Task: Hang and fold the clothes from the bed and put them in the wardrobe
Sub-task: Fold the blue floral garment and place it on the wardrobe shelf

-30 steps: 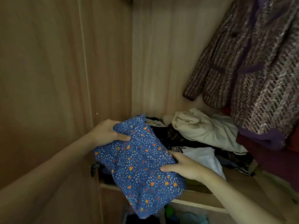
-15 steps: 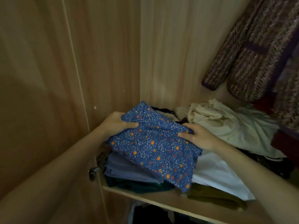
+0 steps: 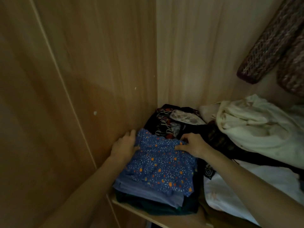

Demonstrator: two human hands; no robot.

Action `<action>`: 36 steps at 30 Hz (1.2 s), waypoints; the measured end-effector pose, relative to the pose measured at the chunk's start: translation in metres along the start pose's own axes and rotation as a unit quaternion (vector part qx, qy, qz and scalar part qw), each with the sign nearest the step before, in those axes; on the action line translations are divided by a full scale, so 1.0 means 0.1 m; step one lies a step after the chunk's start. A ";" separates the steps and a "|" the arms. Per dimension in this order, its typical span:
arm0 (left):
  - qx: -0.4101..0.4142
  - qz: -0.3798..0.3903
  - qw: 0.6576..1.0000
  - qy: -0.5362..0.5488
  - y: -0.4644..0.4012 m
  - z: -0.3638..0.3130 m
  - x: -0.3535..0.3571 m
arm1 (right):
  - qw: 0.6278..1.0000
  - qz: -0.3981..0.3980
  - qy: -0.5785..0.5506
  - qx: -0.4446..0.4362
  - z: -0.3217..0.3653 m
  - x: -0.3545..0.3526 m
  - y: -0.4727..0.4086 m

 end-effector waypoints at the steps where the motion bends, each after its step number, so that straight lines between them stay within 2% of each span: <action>1: 0.019 -0.011 0.997 -0.068 0.00 -0.06 0.03 | 0.999 -0.021 0.032 -0.003 0.03 0.00 -0.01; 3: 0.088 -0.028 0.982 -0.166 -0.01 -0.25 0.11 | 0.982 -0.103 0.157 -0.020 0.16 -0.08 0.07; 5: 0.191 -0.065 0.960 -0.193 -0.05 -0.50 0.11 | 0.941 -0.233 0.240 -0.043 0.38 -0.20 0.28; 7: 0.278 -0.076 0.949 -0.130 -0.07 -0.65 0.13 | 0.925 -0.315 0.203 -0.064 0.56 -0.19 0.55; 8: 0.286 -0.069 0.952 -0.087 -0.07 -0.67 0.15 | 0.930 -0.319 0.169 -0.066 0.57 -0.08 0.62; 10: 0.250 -0.028 0.968 -0.015 -0.09 -0.54 0.30 | 0.946 -0.283 0.152 -0.042 0.52 0.21 0.66; 13: 0.177 0.080 0.980 0.052 -0.09 -0.33 0.68 | 0.973 -0.140 0.183 0.017 0.21 0.68 0.50; 15: 0.173 0.104 0.975 0.092 -0.06 -0.33 0.81 | 0.978 -0.118 0.168 0.027 0.00 0.77 0.42; 19: 0.165 0.078 0.973 0.139 0.00 -0.30 0.98 | 0.976 -0.150 0.156 0.019 -0.09 0.86 0.39; 27: 0.162 0.034 0.974 0.158 -0.02 -0.28 1.04 | 0.977 -0.148 0.152 0.022 -0.12 0.98 0.28; 31: 0.164 0.026 0.972 0.164 -0.02 -0.28 1.03 | 0.985 -0.116 0.124 0.023 -0.16 1.00 0.26; 36: 0.159 0.016 0.970 0.181 0.00 -0.26 1.02 | 0.991 -0.100 0.092 -0.019 -0.20 0.94 0.34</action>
Point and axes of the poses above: each hand's wrist, its own y-axis away from the middle knuckle, its own x-axis out of the palm, z = x × y, the point moved 10 cm from there along -y, towards the middle knuckle, and after that the axes turned 12 degrees about x, right-handed, at the moved point
